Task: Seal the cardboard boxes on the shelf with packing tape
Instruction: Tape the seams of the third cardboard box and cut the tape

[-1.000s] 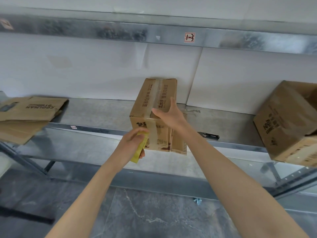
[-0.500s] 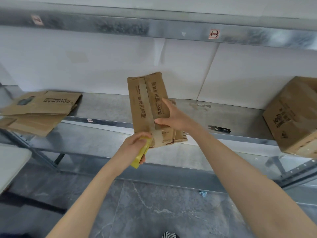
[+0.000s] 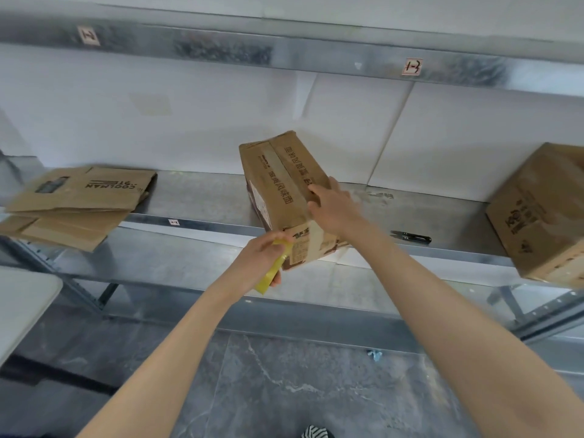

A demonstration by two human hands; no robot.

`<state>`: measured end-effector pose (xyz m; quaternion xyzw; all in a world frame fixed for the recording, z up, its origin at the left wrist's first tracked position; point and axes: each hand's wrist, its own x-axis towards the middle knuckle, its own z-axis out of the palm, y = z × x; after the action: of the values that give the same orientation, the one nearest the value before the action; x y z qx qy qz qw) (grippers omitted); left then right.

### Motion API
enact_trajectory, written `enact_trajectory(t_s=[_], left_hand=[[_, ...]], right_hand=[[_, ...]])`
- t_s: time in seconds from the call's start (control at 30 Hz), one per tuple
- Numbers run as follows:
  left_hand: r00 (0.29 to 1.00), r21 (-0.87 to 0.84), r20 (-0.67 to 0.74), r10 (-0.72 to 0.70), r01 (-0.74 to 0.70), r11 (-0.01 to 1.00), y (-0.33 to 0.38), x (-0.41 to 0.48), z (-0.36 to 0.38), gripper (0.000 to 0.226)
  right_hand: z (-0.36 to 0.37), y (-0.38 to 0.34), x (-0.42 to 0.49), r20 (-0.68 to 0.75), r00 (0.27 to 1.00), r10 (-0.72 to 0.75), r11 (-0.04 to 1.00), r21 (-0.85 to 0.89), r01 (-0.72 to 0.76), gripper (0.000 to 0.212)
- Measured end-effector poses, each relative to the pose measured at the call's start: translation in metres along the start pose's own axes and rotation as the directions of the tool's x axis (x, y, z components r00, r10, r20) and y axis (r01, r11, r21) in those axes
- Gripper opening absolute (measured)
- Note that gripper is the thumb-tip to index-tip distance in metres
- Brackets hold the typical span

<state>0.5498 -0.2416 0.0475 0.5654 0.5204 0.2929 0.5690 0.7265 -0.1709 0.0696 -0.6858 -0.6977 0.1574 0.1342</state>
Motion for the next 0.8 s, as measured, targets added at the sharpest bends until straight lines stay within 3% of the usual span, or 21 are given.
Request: enact_trajectory(t_s=[0.17, 0.5, 0.8], left_hand=[[1.0, -0.008, 0.012, -0.021, 0.021, 1.0, 0.001, 0.007, 0.001, 0.027], [0.999, -0.037, 0.034, -0.041, 0.043, 0.998, 0.003, 0.021, 0.014, 0.027], [0.996, -0.077, -0.086, -0.034, 0.027, 0.997, 0.019, 0.043, 0.049, 0.026]], right_hand=[[0.011, 0.001, 0.004, 0.021, 0.998, 0.054, 0.996, 0.071, -0.055, 0.078], [-0.003, 0.039, 0.034, 0.094, 0.99, -0.101, 0.989, 0.115, 0.09, 0.079], [-0.029, 0.064, 0.072, 0.217, 0.933, -0.288, 0.949, 0.193, 0.248, 0.078]])
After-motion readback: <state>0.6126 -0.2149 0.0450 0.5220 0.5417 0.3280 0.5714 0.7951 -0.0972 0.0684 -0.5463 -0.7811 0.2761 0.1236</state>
